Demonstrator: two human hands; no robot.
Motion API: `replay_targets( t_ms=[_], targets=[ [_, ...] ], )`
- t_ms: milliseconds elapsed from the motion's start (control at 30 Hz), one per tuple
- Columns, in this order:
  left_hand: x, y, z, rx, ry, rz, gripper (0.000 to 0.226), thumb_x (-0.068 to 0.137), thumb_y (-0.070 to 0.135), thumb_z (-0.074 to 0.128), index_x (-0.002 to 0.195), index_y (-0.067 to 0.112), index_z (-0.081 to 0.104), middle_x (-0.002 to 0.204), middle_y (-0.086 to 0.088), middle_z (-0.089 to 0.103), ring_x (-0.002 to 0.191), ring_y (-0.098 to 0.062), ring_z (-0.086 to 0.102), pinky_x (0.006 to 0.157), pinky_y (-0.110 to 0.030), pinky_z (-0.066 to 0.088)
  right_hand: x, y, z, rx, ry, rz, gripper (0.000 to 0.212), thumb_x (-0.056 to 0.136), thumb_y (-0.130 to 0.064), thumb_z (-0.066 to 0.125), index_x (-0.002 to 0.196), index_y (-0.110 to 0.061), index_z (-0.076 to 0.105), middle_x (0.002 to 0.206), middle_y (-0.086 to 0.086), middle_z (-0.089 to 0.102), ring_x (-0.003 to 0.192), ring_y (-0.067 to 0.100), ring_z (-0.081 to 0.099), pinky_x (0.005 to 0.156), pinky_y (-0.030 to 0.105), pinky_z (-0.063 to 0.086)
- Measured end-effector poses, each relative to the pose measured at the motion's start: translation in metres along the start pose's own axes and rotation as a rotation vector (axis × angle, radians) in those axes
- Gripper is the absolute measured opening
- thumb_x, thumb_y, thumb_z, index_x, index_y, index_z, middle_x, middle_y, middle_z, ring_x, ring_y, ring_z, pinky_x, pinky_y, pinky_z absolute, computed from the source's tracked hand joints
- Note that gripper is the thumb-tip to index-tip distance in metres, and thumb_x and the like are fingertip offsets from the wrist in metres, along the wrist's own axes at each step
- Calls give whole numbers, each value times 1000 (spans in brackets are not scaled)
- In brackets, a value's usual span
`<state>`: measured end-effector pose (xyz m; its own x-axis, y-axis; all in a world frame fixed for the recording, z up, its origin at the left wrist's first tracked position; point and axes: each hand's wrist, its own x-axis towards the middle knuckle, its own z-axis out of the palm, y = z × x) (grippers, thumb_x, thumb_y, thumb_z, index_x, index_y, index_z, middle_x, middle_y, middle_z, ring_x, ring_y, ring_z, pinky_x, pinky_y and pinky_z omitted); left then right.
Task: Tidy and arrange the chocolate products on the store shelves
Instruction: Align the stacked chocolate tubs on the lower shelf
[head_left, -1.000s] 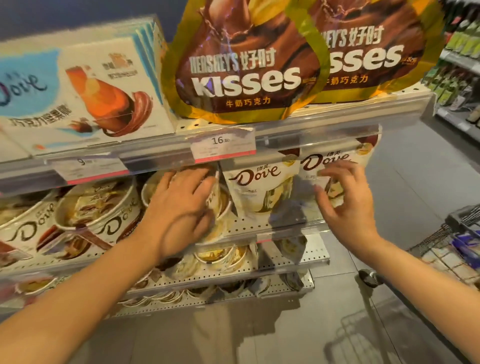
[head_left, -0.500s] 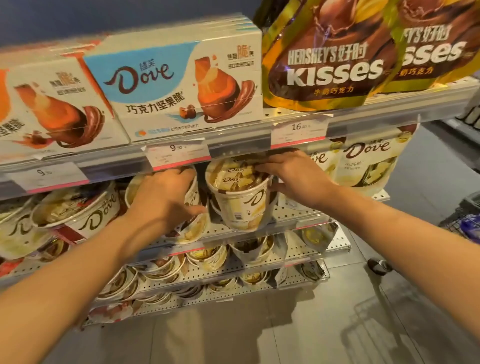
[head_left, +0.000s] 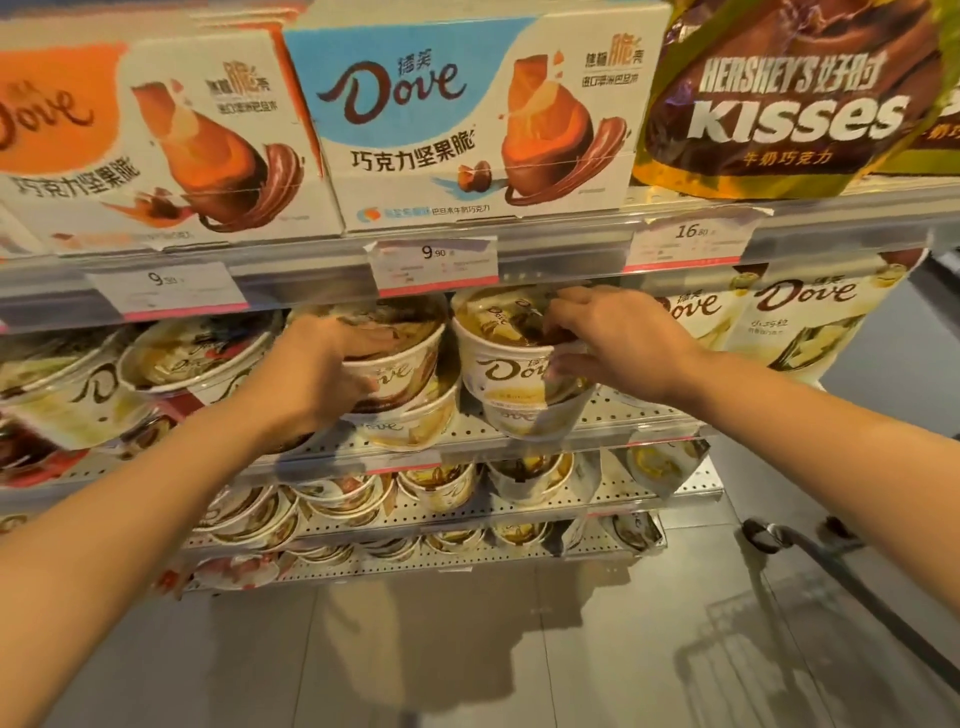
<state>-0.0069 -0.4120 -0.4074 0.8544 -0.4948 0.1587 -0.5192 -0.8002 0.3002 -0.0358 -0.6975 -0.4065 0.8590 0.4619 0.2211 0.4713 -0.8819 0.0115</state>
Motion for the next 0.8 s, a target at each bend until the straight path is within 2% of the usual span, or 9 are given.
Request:
replay_targets(
  t_ms=[133, 267, 400, 500, 567, 700, 800],
  targets=[
    [-11, -5, -5, 19, 78, 36, 41, 74, -1, 72, 113, 12, 68, 116, -4, 66, 113, -20, 59, 102, -34, 41, 1, -7, 2, -14, 16, 55, 37, 80, -32, 69, 106, -8, 59, 107, 10, 62, 99, 33, 59, 75, 36, 46],
    [-17, -12, 4, -79, 106, -6, 36, 79, 0, 68, 113, 9, 66, 119, -5, 64, 116, -20, 55, 106, -34, 35, 0, -13, -1, -12, 27, 84, 39, 81, -32, 68, 111, -8, 58, 111, 11, 61, 104, 32, 56, 81, 37, 44],
    [-14, -19, -2, -12, 102, -85, 37, 75, -1, 71, 110, 9, 68, 117, -6, 66, 116, -21, 57, 105, -34, 37, 2, -21, 1, -13, -35, 69, 44, 79, -33, 70, 115, -11, 56, 113, 9, 60, 106, 31, 53, 82, 37, 43],
    [-14, -16, -7, 54, 87, -86, 36, 72, 17, 79, 106, 10, 70, 111, -9, 69, 106, -25, 62, 97, -40, 46, 3, -21, 7, 63, -78, 76, 47, 78, -28, 72, 119, -12, 55, 114, 8, 57, 106, 30, 53, 84, 38, 44],
    [-13, -11, -6, 122, 97, -86, 37, 75, 26, 76, 107, 10, 70, 106, -13, 70, 99, -29, 65, 91, -41, 49, 3, -20, 11, 156, -84, 80, 48, 76, -17, 73, 121, -12, 56, 116, 9, 55, 107, 28, 52, 88, 35, 44],
    [-8, -6, 0, 269, 145, -38, 32, 83, 33, 65, 100, 6, 71, 91, -17, 72, 87, -34, 65, 77, -39, 50, 3, -18, 13, 306, -101, 119, 44, 75, -2, 70, 116, -12, 58, 114, 6, 56, 104, 21, 52, 83, 21, 37],
    [-8, -8, 2, 248, 177, 17, 30, 83, 32, 66, 97, 6, 72, 90, -16, 72, 84, -33, 66, 71, -38, 48, 4, -16, 14, 329, -113, 114, 44, 74, 0, 70, 114, -12, 59, 112, 6, 56, 103, 21, 52, 83, 23, 39]
  ],
)
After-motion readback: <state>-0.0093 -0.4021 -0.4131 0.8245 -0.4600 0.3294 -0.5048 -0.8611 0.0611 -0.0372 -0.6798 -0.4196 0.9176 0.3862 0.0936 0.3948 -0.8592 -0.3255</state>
